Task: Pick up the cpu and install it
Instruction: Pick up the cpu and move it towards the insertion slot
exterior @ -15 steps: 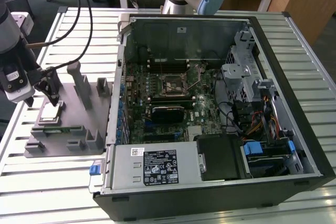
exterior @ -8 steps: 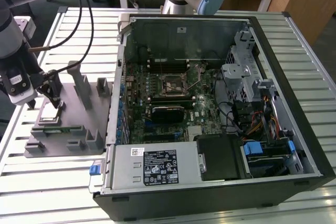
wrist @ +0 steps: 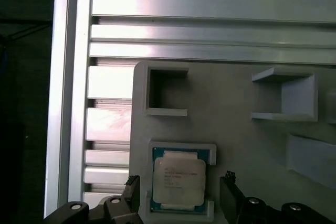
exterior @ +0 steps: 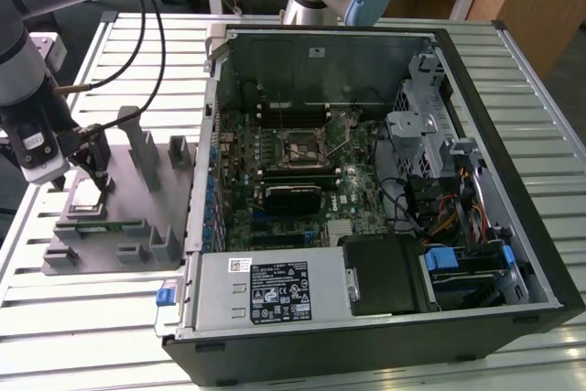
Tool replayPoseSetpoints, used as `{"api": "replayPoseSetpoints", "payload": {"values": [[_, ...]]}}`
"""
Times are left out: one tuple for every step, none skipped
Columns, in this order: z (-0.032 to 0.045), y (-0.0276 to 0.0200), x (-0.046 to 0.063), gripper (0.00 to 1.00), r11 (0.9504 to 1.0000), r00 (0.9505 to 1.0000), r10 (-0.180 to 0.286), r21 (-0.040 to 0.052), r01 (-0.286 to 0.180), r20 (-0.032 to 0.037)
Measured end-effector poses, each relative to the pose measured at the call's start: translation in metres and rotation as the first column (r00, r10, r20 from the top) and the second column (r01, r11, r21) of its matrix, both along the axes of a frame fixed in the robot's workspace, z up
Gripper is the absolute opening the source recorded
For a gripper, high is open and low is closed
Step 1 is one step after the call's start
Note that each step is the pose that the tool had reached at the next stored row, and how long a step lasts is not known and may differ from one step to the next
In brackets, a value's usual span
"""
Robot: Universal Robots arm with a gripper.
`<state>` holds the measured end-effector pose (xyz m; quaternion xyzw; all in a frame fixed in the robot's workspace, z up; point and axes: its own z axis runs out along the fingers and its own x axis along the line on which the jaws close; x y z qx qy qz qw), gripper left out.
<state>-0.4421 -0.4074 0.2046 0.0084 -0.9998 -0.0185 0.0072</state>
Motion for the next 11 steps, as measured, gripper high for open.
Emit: {"api": "replayPoseSetpoints", "payload": {"values": [[-0.0011, 0.0003, 0.0, 0.7, 1.0, 1.0, 0.0, 0.0, 0.0, 0.0001], [-0.0023, 0.0004, 0.0, 0.7, 1.0, 1.0, 0.0, -0.0001, 0.0, 0.0001], [-0.0036, 0.0004, 0.0, 0.7, 1.0, 1.0, 0.0, -0.0001, 0.0, 0.0001], [-0.0052, 0.0005, 0.0, 0.7, 1.0, 1.0, 0.0, 0.0, 0.0, 0.0002], [-0.0067, 0.0005, 0.0, 0.7, 1.0, 1.0, 0.0, -0.0001, 0.0, 0.0001], [-0.008, 0.0005, -0.001, 0.7, 1.0, 1.0, 0.0, -0.0001, 0.0, 0.0], [-0.0091, 0.0005, -0.001, 0.7, 1.0, 1.0, 0.0, -0.0002, 0.0, -0.0001], [-0.0106, 0.0005, -0.001, 0.7, 1.0, 1.0, 0.0, -0.0001, 0.0, 0.0001], [-0.0122, 0.0005, -0.001, 0.7, 1.0, 1.0, 0.0, 0.0, 0.0, 0.0002], [-0.0137, 0.0005, -0.001, 0.7, 1.0, 1.0, 0.0, 0.0, 0.0, 0.0002], [-0.015, 0.0006, -0.001, 0.7, 1.0, 1.0, 0.0, -0.0001, 0.0, 0.0001]]}}
